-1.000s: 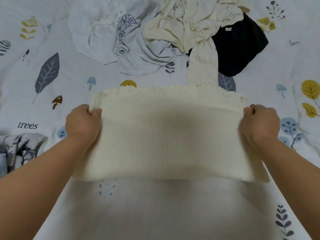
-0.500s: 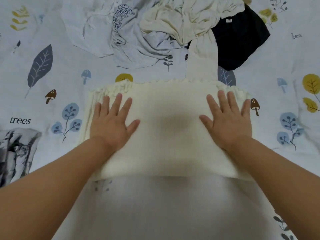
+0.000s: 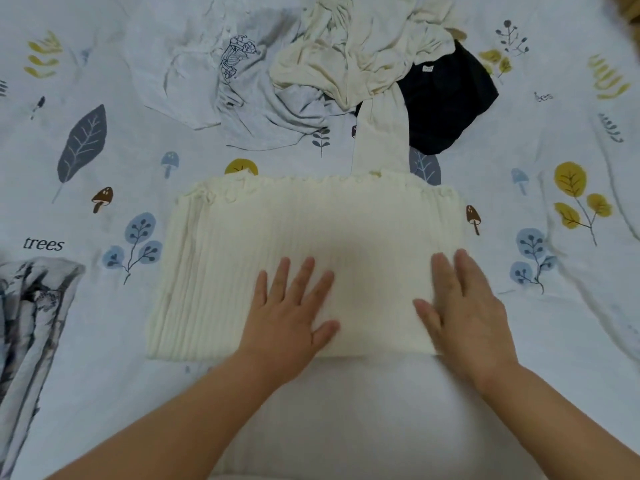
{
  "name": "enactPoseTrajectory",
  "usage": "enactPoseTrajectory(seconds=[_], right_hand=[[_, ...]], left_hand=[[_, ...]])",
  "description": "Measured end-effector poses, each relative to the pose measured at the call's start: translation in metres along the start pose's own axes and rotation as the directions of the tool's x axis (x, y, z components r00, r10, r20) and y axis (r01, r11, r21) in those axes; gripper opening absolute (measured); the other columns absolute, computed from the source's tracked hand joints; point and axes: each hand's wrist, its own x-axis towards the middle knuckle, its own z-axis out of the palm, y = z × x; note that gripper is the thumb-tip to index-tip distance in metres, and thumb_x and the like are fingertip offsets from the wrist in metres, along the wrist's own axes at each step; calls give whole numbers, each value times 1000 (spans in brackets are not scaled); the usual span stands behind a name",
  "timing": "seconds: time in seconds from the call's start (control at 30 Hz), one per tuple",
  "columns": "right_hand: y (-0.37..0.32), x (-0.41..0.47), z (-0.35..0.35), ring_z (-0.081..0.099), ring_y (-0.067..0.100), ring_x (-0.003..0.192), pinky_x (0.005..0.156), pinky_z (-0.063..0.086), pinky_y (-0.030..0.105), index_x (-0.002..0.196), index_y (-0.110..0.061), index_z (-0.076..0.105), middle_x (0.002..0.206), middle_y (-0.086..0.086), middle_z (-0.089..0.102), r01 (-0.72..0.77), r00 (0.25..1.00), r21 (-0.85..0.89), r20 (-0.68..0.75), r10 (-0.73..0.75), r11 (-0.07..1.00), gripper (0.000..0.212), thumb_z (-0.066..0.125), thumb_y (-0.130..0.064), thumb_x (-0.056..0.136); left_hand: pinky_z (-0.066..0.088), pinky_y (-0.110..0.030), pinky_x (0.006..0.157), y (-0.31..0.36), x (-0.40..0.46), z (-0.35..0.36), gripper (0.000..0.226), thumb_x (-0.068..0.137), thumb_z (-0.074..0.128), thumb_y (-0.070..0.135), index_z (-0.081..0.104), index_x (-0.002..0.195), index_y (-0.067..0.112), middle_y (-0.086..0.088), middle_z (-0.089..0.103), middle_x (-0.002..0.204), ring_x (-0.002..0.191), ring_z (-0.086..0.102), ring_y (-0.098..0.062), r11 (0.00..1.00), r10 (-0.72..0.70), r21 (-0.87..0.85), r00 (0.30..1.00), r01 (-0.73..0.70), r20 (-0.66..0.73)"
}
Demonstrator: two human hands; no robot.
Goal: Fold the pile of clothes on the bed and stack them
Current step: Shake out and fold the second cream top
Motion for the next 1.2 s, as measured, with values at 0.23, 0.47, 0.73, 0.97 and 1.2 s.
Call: enactPoseTrajectory(seconds=[0.23, 0.47, 0.73, 0.97, 1.2], right_hand=[[-6, 20, -30, 54, 24, 86, 74, 42, 31, 115, -4, 53, 96, 6, 57, -470, 874, 607, 216, 436, 641, 40, 66, -19, 80], [-55, 17, -81, 51, 8, 73, 56, 39, 27, 106, -22, 44, 85, -11, 50, -284, 957, 698, 165, 239, 657, 43, 70, -9, 75], [-186, -12, -86, 50, 26, 79, 65, 31, 27, 111, -24, 39, 86, -3, 46, 80, 996, 284, -57, -66, 956, 39, 56, -11, 79], [-243, -29, -43, 53, 24, 102, 76, 39, 29, 133, -14, 33, 115, 8, 50, 383, 911, 220, 69, -406, 897, 48, 50, -7, 89], [-210, -3, -43, 37, 19, 125, 99, 25, 25, 134, -22, 49, 135, 3, 51, 182, 982, 427, -134, -137, 886, 41, 46, -26, 93]], left_hand=[[0, -40, 116, -1, -5, -33, 60, 98, 25, 46, 2, 150, 26, 1, -6, 158, 145, -6, -21, 993, 17, -121, 997, -8, 70], [27, -14, 96, -22, -17, -71, 43, 97, 44, 28, 40, 139, 22, 4, 40, 144, 121, 43, -10, 809, -133, -583, 989, 71, -64], [52, -32, 79, -56, 2, -128, 33, 97, 34, 45, 62, 103, 27, 6, 68, 104, 89, 66, -12, 99, -254, -982, 958, 161, 132], [55, -42, 82, -102, 15, -131, 41, 77, 71, 7, 56, 115, 15, -12, 68, 103, 91, 68, -28, 143, -253, -947, 935, 288, 246], [45, -37, 94, -130, 15, -107, 51, 84, 59, 2, 46, 132, 15, -8, 59, 118, 103, 57, -25, 545, -501, -795, 864, 265, -56]])
